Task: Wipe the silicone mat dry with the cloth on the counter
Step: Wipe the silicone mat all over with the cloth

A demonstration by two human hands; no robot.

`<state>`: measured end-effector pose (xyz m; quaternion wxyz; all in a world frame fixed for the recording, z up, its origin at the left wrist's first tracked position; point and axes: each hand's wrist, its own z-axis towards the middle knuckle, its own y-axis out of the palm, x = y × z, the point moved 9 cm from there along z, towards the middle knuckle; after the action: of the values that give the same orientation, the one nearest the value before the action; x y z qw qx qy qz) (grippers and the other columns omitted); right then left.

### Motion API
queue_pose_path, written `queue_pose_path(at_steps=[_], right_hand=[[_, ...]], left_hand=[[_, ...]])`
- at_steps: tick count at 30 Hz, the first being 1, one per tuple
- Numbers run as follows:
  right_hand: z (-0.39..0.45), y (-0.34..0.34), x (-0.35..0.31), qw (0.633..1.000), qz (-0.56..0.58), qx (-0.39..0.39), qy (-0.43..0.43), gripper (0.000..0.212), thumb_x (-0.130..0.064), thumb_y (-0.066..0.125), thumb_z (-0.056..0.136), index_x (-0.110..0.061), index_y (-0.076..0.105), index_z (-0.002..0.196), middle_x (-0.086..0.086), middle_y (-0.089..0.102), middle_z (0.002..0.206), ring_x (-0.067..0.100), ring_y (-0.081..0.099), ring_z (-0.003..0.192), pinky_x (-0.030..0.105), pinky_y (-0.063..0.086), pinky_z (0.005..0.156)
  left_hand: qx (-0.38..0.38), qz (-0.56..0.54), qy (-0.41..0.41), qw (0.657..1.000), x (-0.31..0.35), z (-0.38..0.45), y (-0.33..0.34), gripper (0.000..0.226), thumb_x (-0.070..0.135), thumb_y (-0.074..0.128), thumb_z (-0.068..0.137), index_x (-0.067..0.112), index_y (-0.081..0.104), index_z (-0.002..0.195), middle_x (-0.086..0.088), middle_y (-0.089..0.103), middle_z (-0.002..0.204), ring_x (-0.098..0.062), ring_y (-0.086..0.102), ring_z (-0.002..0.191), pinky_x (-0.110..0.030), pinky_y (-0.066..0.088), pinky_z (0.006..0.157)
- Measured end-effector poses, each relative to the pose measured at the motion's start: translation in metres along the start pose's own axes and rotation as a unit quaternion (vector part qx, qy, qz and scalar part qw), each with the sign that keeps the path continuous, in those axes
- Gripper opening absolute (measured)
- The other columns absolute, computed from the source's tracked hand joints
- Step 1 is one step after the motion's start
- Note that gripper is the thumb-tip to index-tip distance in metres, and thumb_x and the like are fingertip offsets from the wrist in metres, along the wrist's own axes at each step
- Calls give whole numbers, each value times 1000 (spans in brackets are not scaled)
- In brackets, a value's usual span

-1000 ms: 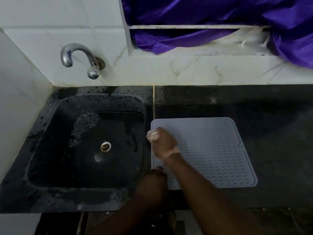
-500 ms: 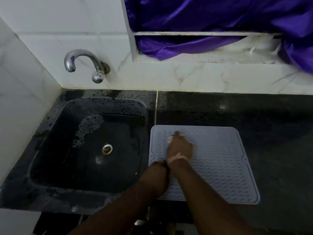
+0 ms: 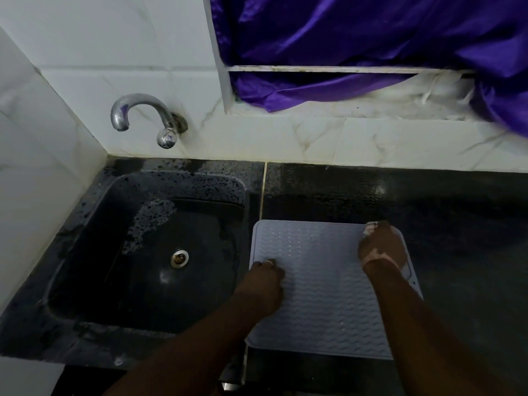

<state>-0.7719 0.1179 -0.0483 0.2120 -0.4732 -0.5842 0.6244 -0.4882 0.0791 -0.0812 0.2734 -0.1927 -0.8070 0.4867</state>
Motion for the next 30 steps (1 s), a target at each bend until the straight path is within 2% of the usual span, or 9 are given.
queue_pose_path(at_steps=[4, 8, 10, 12, 14, 18, 21, 25, 30], right_hand=[[-44, 42, -70, 991, -90, -16, -98, 21, -17, 42, 99, -13, 55, 115, 7, 68, 95, 27, 67, 86, 40, 55, 80], [-120, 91, -167, 959, 7, -128, -253, 23, -18, 50, 96, -16, 59, 116, 8, 70, 99, 28, 67, 95, 40, 55, 84], [-129, 99, -188, 936, 61, -217, -272, 21, -18, 53, 95, -17, 62, 114, 9, 70, 107, 30, 65, 103, 41, 53, 91], [-109, 91, -183, 927, 94, -263, -252, 18, -18, 56, 95, -16, 64, 110, 8, 71, 108, 28, 66, 103, 38, 54, 91], [-68, 68, -150, 946, 110, -232, -198, 16, -22, 60, 94, -17, 67, 107, 6, 73, 103, 26, 69, 98, 37, 56, 89], [12, 8, -45, 998, 10, -56, -31, 28, -19, 58, 94, -9, 55, 120, 18, 68, 112, 37, 65, 105, 40, 51, 87], [15, 9, -21, 999, -6, -48, 9, 31, -20, 52, 99, -4, 50, 125, 22, 65, 119, 39, 62, 111, 46, 49, 94], [-41, 46, -91, 993, -45, -45, -104, 22, -18, 39, 102, -9, 53, 117, 12, 70, 104, 32, 68, 96, 44, 54, 88], [-122, 97, -185, 939, 36, -176, -294, 24, -15, 50, 94, -16, 59, 116, 9, 71, 103, 30, 66, 99, 40, 54, 89]], left_hand=[[0, -2, 5, 1000, -1, 8, -3, 38, 22, 49, 95, 17, 61, 131, -9, 51, 138, -30, 54, 121, -37, 49, 101], [2, 19, 15, 1000, -3, 6, 9, 39, 25, 45, 101, 12, 58, 135, -7, 55, 142, -25, 51, 129, -28, 37, 109], [-16, 30, 23, 999, -6, 2, 16, 46, 32, 38, 104, 16, 48, 146, 0, 49, 149, -17, 45, 136, -19, 29, 111], [-18, 27, 23, 999, -6, 1, 14, 50, 28, 41, 101, 14, 42, 149, -5, 51, 147, -23, 50, 130, -26, 36, 108], [-15, 19, 28, 999, -2, 5, 6, 51, 23, 46, 97, 13, 44, 147, -8, 55, 142, -28, 56, 123, -30, 42, 104], [-41, 5, 14, 999, -4, 13, 0, 53, 23, 53, 95, 18, 45, 148, -8, 52, 144, -28, 55, 124, -28, 41, 102], [-46, 28, 27, 998, -2, 15, -1, 52, 23, 52, 96, 17, 46, 147, -7, 52, 145, -27, 54, 125, -28, 41, 102], [-45, 45, 33, 997, -2, 18, -1, 47, 20, 52, 95, 13, 51, 142, -9, 56, 139, -30, 57, 120, -30, 42, 98], [-75, 108, 22, 991, -11, 16, 13, 45, 25, 45, 100, 5, 52, 140, -14, 54, 141, -31, 50, 129, -33, 32, 110]])
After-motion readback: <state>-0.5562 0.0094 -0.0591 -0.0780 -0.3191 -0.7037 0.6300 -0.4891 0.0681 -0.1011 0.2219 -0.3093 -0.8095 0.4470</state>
